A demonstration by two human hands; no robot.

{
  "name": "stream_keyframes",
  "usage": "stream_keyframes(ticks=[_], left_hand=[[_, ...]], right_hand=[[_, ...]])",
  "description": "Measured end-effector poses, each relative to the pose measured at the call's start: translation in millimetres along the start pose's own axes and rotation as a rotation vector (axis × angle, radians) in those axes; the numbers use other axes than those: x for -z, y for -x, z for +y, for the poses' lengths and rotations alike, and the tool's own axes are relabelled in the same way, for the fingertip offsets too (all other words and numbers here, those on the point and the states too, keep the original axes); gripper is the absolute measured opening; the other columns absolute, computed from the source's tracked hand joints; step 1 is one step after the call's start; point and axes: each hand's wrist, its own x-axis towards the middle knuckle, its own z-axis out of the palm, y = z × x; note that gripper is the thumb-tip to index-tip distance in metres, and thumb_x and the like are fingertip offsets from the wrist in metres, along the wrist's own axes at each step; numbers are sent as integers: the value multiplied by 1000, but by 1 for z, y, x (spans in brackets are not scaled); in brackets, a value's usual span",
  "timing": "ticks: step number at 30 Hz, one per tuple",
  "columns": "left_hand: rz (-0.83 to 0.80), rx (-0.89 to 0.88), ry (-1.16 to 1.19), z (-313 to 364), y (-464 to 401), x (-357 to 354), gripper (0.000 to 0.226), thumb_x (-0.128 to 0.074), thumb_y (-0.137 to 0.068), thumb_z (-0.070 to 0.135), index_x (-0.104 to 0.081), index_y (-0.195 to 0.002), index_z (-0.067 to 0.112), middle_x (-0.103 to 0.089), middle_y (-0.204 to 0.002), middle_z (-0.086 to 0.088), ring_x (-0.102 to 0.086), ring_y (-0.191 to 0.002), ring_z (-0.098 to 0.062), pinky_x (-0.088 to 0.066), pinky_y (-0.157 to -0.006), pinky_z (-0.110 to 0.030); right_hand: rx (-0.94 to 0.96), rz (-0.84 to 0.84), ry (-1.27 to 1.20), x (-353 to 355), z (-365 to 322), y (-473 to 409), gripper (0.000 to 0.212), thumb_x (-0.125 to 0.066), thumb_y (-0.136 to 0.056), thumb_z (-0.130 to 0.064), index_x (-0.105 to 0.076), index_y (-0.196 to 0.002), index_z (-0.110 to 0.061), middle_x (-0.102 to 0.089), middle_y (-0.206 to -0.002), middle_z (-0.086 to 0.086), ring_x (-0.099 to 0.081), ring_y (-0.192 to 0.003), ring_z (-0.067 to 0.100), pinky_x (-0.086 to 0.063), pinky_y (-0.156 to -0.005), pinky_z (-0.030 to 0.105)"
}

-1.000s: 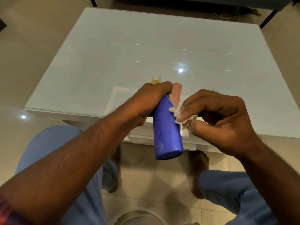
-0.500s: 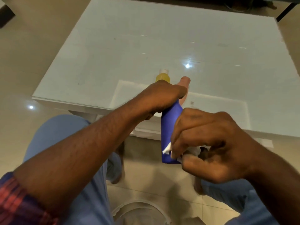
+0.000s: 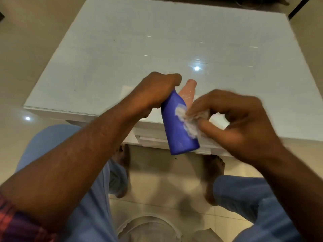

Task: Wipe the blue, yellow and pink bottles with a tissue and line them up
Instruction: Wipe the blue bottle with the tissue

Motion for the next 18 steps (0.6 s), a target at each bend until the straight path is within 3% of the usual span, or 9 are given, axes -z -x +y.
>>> stream_keyframes(ticks=[2, 3, 6, 8, 11, 15, 16, 18], left_hand=[[20, 17, 67, 1, -1, 6, 21, -60, -88, 34, -62, -82, 14, -61, -80, -5, -60, -73, -24, -51, -70, -34], [30, 26, 85, 1, -2, 8, 21, -60, -89, 36, -62, -83, 15, -62, -82, -5, -61, -74, -24, -53, -72, -34], [74, 11, 143, 2, -4, 10, 23, -59, -90, 38, -61, -82, 17, -61, -81, -4, -61, -75, -24, -52, -69, -34], [98, -2, 153, 3, -4, 8, 28, -56, -93, 43, -61, -81, 17, -63, -81, -4, -63, -77, -26, -54, -69, -34], [110, -34, 123, 3, -1, 5, 46, -50, -96, 58, -62, -80, 17, -68, -82, -4, -70, -81, -26, -61, -76, -39], [12, -75, 289, 4, 3, 6, 64, -44, -93, 73, -63, -76, 14, -71, -77, -5, -71, -74, -20, -64, -76, -40], [-39, -70, 355, 4, 4, 7, 63, -45, -93, 72, -65, -79, 14, -72, -78, -3, -72, -75, -19, -63, -75, -38], [-143, -53, 492, 3, 6, 8, 55, -54, -92, 68, -65, -93, 14, -71, -90, -8, -71, -87, -22, -60, -76, -36]], right_hand=[[-248, 231, -34, 8, 9, -4, 19, -69, -94, -2, -79, -99, -17, -78, -93, -3, -74, -86, 12, -61, -80, 28], [-376, 266, -87, 10, 13, -5, 18, -67, -97, -8, -79, -100, -21, -79, -94, -4, -75, -90, 11, -63, -87, 32], [-634, 99, -306, 4, 17, -6, 17, -65, -100, -28, -81, -99, -23, -81, -97, -4, -77, -96, 15, -57, -103, 55], [-668, -71, -317, -3, 11, -6, 28, -67, -94, -48, -81, -93, -23, -80, -92, -6, -74, -90, 18, -55, -102, 57], [-662, -191, -359, -11, 4, -8, 34, -71, -84, -49, -82, -95, -19, -80, -92, 0, -74, -86, 16, -57, -91, 40], [-691, -20, -472, -8, 11, -12, 31, -75, -77, -40, -83, -94, -16, -81, -99, 7, -74, -97, 29, -56, -101, 49], [-696, 37, -522, -5, 12, -14, 29, -75, -78, -37, -83, -94, -14, -81, -102, 9, -74, -100, 31, -56, -101, 47], [-694, 148, -615, 1, 16, -16, 23, -73, -80, -31, -82, -92, -14, -82, -101, 5, -76, -98, 22, -59, -94, 37]])
